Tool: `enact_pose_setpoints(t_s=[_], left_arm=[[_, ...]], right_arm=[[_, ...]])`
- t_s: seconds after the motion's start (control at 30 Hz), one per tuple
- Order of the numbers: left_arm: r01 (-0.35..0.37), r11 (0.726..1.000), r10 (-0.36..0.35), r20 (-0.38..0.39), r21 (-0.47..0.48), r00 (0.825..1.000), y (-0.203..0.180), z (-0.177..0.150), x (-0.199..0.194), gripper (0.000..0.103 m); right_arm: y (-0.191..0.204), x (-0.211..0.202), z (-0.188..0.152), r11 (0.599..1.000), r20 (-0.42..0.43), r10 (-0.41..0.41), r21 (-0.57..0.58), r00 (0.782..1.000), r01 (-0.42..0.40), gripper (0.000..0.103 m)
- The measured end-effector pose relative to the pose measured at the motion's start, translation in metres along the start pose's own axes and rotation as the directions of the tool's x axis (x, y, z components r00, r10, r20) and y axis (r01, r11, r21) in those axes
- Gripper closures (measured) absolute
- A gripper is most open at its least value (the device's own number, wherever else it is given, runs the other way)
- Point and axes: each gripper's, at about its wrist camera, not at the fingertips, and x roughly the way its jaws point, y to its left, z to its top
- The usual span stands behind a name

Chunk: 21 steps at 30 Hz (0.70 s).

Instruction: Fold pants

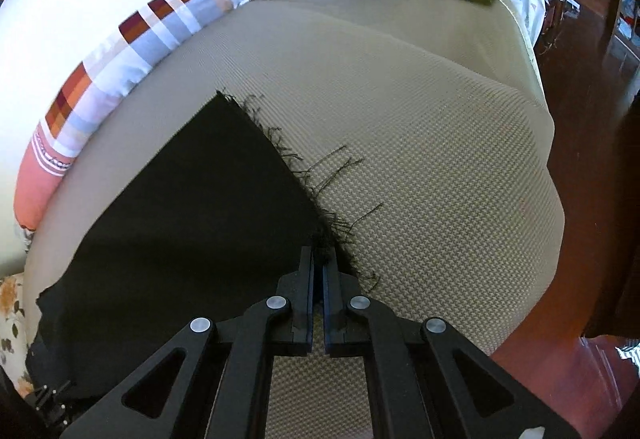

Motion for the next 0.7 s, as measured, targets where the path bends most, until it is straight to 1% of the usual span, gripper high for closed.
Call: enact_pose_setpoints(t_s=[0.03, 0.07, 0.13, 0.17, 0.2, 0.23, 0.3, 0.33, 0.37, 0.4, 0.47, 0.5, 0.57, 0.6, 0.63, 0.7], left_arm=[[-0.002, 1.0, 0.002, -0.007, 0.0, 1.0, 0.0, 0.001, -0.001, 0.086], [0.007, 1.0, -0.007, -0.014, -0.006, 1.0, 0.0, 0.001, -0.001, 0.082], [0.036, 0.999, -0.037, -0.025, -0.038, 0.999, 0.002, 0.001, -0.005, 0.068], [0.049, 0.997, -0.05, -0.021, -0.053, 0.999, 0.001, 0.0, -0.009, 0.064], [0.093, 0.993, -0.094, -0.01, -0.077, 0.996, 0.004, 0.0, -0.015, 0.05], [0.126, 0.987, -0.126, 0.003, -0.097, 0.992, 0.005, -0.001, -0.02, 0.041], [0.177, 0.974, -0.171, 0.052, -0.141, 0.984, 0.012, -0.003, -0.033, 0.039], [0.193, 0.967, -0.181, 0.084, -0.167, 0.98, 0.018, -0.004, -0.041, 0.038], [0.191, 0.963, -0.174, 0.104, -0.192, 0.979, 0.025, -0.005, -0.046, 0.037], [0.169, 0.957, -0.142, 0.126, -0.234, 0.982, 0.036, -0.007, -0.05, 0.037], [0.11, 0.944, -0.067, 0.145, -0.31, 0.987, 0.059, -0.012, -0.054, 0.037], [0.068, 0.929, -0.015, 0.148, -0.362, 0.989, 0.074, -0.016, -0.056, 0.037], [-0.012, 0.88, 0.091, 0.142, -0.475, 0.986, 0.104, -0.026, -0.059, 0.037], [-0.058, 0.85, 0.148, 0.131, -0.524, 0.98, 0.118, -0.031, -0.061, 0.037], [-0.102, 0.819, 0.203, 0.119, -0.564, 0.972, 0.132, -0.036, -0.064, 0.037], [-0.164, 0.778, 0.277, 0.097, -0.606, 0.956, 0.154, -0.047, -0.067, 0.037]], right_arm=[[0.0, 0.001, 0.001, 1.0, -0.005, -0.009, 0.001, 1.0, 0.009, 0.101], [0.001, 0.001, 0.002, 1.0, -0.012, -0.011, -0.001, 1.0, 0.011, 0.1], [0.0, -0.001, 0.003, 1.0, -0.017, -0.023, 0.006, 1.0, 0.023, 0.092], [0.0, -0.003, 0.004, 0.999, -0.015, -0.042, 0.005, 0.999, 0.042, 0.081], [0.0, -0.005, 0.004, 0.998, -0.007, -0.067, 0.004, 0.998, 0.067, 0.072], [-0.001, -0.01, 0.005, 0.996, 0.005, -0.087, 0.008, 0.996, 0.087, 0.07], [-0.001, -0.018, 0.007, 0.995, 0.026, -0.099, 0.009, 0.995, 0.098, 0.07], [0.0, -0.023, 0.009, 0.994, 0.037, -0.112, 0.005, 0.993, 0.112, 0.07], [0.004, -0.028, 0.011, 0.993, 0.049, -0.115, -0.005, 0.992, 0.115, 0.07], [0.009, -0.032, 0.013, 0.994, 0.058, -0.109, -0.021, 0.992, 0.111, 0.07], [0.027, -0.04, 0.016, 0.994, 0.071, -0.084, -0.065, 0.994, 0.088, 0.07], [0.043, -0.042, 0.018, 0.993, 0.072, -0.05, -0.102, 0.996, 0.057, 0.07], [0.074, -0.043, 0.018, 0.983, 0.055, 0.016, -0.183, 0.998, -0.005, 0.069], [0.094, -0.041, 0.017, 0.971, 0.036, 0.052, -0.235, 0.998, -0.042, 0.069], [0.118, -0.039, 0.014, 0.952, 0.01, 0.096, -0.293, 0.995, -0.088, 0.069], [0.164, -0.033, 0.005, 0.904, -0.053, 0.172, -0.389, 0.984, -0.179, 0.069]])
